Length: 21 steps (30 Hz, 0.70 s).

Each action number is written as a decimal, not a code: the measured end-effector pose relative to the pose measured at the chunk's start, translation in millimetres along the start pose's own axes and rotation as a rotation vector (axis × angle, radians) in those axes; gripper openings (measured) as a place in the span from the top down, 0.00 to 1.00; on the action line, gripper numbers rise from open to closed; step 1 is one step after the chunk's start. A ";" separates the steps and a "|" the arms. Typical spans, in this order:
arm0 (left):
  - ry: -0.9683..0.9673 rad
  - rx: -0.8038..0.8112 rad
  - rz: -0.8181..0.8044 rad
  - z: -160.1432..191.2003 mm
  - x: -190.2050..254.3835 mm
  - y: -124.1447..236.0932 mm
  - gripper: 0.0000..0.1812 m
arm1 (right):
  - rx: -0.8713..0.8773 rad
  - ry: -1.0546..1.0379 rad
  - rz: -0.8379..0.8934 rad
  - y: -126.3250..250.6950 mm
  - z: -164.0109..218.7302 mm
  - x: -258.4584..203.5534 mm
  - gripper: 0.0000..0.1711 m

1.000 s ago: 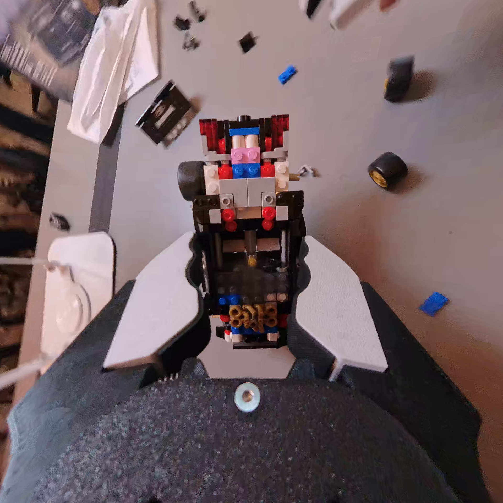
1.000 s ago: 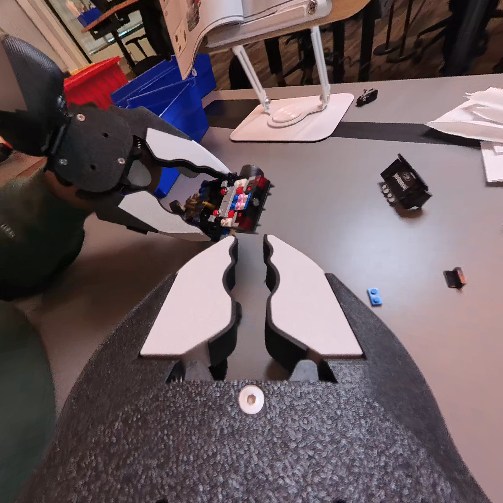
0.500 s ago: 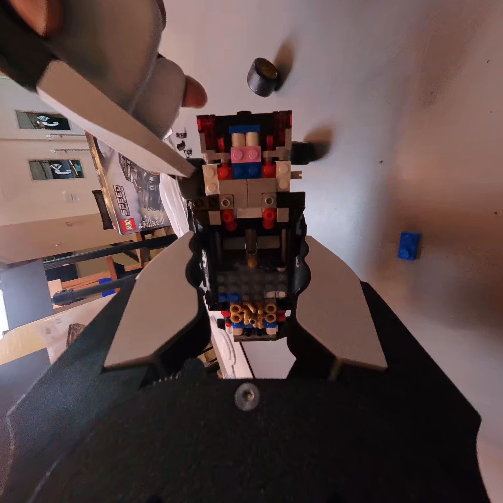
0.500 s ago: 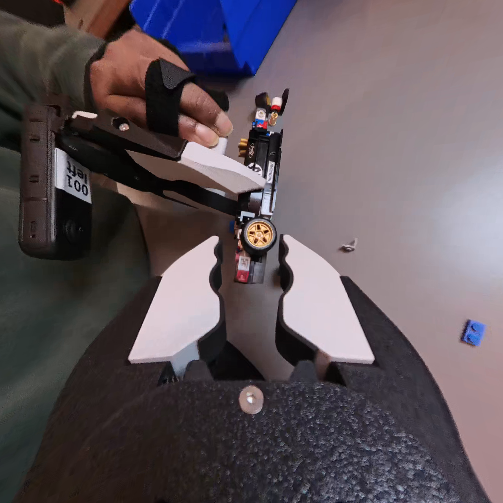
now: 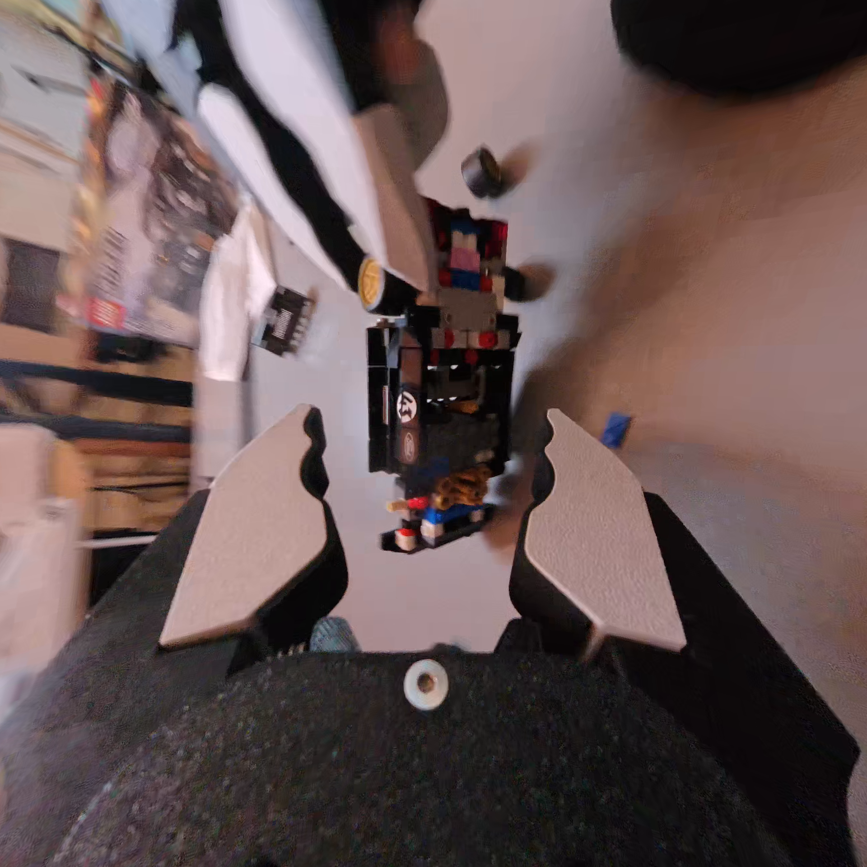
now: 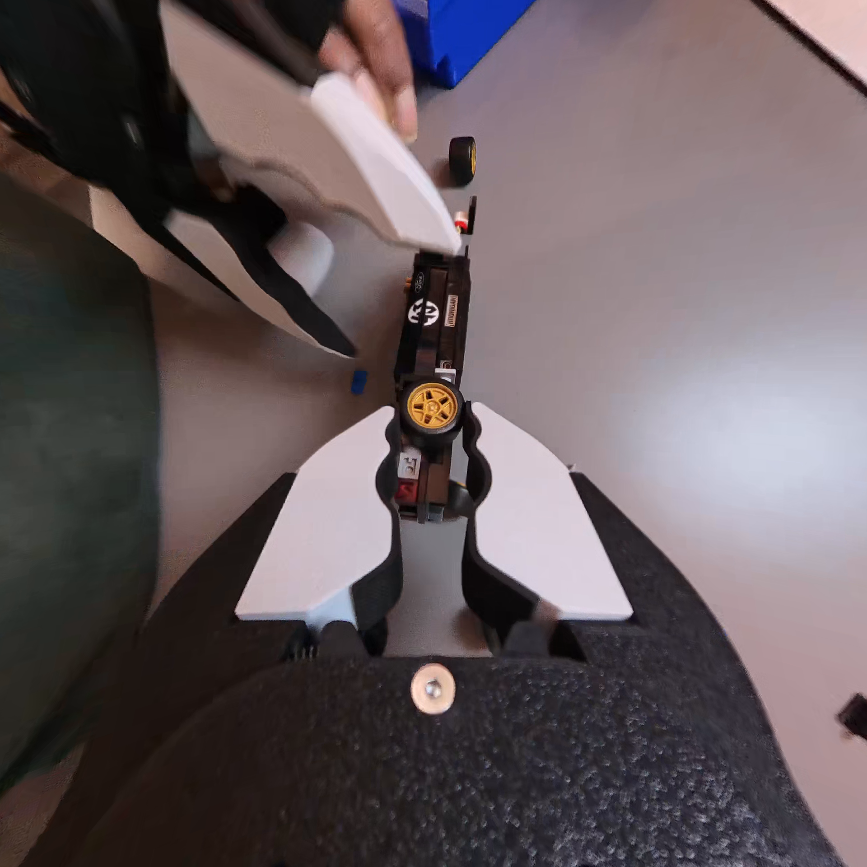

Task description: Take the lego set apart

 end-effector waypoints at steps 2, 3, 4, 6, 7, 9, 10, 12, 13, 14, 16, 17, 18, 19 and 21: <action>0.246 0.062 0.150 6.5 -16.8 10.7 0.56 | -0.002 0.063 0.013 -0.9 -2.2 -2.5 0.85; 0.322 0.082 0.183 10.5 -25.5 13.6 0.59 | -0.001 0.092 0.013 -1.5 -3.5 -4.2 0.85; 0.368 0.094 0.199 14.5 -33.3 14.3 0.61 | -0.001 0.122 0.017 -2.7 -4.9 -5.9 0.85; 0.387 0.075 0.270 20.9 -41.0 8.0 0.65 | -0.005 0.191 0.029 -6.8 -7.4 -10.1 0.85; 0.372 0.060 0.314 21.8 -41.4 2.3 0.66 | -0.006 0.221 0.034 -9.2 -8.6 -12.6 0.85; 0.304 0.028 0.403 20.6 -37.7 -12.0 0.72 | -0.009 0.274 0.036 -13.7 -10.9 -17.8 0.85; 0.258 -0.004 0.436 19.8 -34.9 -19.6 0.75 | -0.009 0.296 0.038 -15.5 -11.7 -19.9 0.85; 0.177 -0.035 0.481 15.1 -29.8 -28.9 0.83 | -0.017 0.334 0.065 -17.8 -12.1 -22.4 0.85; 0.143 -0.048 0.483 13.2 -28.1 -32.2 0.84 | -0.025 0.353 0.081 -18.5 -10.9 -22.9 0.85; 0.129 -0.061 0.485 11.9 -26.9 -34.9 0.84 | -0.035 0.370 0.098 -19.2 -9.0 -23.1 0.85; 0.142 -0.085 0.517 10.4 -26.5 -39.1 0.84 | -0.041 0.387 0.118 -20.7 -3.5 -23.8 0.85; 0.144 -0.093 0.534 10.0 -27.0 -40.0 0.83 | -0.030 0.388 0.124 -21.0 -1.4 -24.3 0.85; 0.144 -0.100 0.544 9.6 -28.2 -40.6 0.83 | -0.016 0.389 0.132 -20.5 -0.5 -25.0 0.85; 0.152 -0.106 0.556 9.5 -29.2 -41.4 0.83 | -0.009 0.390 0.141 -20.1 0.1 -25.5 0.85; 0.156 -0.112 0.586 10.1 -31.1 -42.3 0.83 | 0.028 0.378 0.146 -19.9 2.3 -26.0 0.85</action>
Point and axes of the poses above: each gripper's, where its closed fingertips meet, y back along the fingers, z out of its underside, x = y × z across the jaws, the point moved 10 cm from there along y, back along the fingers, and after that the axes turned 8 degrees about -y, right-handed, at the moved point
